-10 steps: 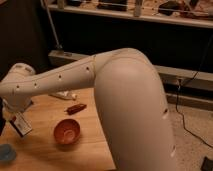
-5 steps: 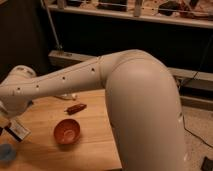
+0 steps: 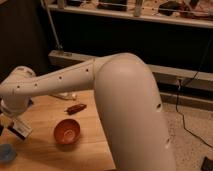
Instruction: Place the eraser in the ceramic cup
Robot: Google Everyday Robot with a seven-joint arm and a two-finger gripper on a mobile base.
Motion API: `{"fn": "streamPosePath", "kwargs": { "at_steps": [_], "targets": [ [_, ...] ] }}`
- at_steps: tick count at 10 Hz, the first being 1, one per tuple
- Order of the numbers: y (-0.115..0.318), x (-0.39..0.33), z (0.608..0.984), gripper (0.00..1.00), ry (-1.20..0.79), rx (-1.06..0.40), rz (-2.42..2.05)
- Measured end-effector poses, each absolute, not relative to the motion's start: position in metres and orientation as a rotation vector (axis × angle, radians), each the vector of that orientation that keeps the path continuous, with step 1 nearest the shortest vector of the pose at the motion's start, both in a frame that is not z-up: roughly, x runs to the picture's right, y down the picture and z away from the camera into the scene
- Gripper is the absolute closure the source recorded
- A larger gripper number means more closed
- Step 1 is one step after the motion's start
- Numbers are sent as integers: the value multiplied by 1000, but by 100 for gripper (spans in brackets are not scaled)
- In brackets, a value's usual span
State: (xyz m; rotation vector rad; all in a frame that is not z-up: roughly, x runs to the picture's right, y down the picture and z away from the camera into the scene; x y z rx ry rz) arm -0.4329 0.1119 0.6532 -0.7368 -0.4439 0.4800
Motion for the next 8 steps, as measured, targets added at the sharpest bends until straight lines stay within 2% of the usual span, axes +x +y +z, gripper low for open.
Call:
{"fn": "streamPosePath", "kwargs": {
  "at_steps": [8],
  "targets": [
    [124,-451,626,100,-654,-823,372]
  ]
}}
